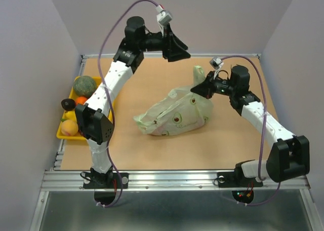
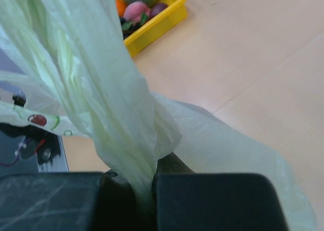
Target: Place the fake fruits into the plastic bag and tie a complex knot
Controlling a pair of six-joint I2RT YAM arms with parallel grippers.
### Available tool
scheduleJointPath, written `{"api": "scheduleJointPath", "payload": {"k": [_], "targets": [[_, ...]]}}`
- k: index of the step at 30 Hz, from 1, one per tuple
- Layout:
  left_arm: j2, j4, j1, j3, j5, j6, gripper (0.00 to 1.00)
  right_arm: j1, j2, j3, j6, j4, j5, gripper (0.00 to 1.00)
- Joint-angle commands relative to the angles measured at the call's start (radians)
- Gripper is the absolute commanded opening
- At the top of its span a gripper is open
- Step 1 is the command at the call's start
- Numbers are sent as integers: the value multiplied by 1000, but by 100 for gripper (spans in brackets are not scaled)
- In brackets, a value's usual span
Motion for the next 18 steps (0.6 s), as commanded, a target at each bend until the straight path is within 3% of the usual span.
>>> {"api": "scheduleJointPath", "payload": {"k": [1,4,5,7,9,12,18], "targets": [[-94,-605,75,201,-398,539,72,-4,-101,-48,177,91,269,0],[-201,-689,129,130,-483,584,84,-7,-131,-62,246,84,361,1],[-246,-634,168,11,-488,569,99,-6,-134,-71,292,80,418,0],[-365,-577,182,-99,-500,599,99,-7,-124,-68,345,61,438,0],[-386,-630,147,-125,-497,648,99,-6,-108,-73,377,51,420,0],[-342,-793,20,-98,-615,766,99,-6,-85,-96,394,51,405,0],[-265,-818,-163,-168,-771,797,99,-6,-90,-107,380,51,400,0]]}}
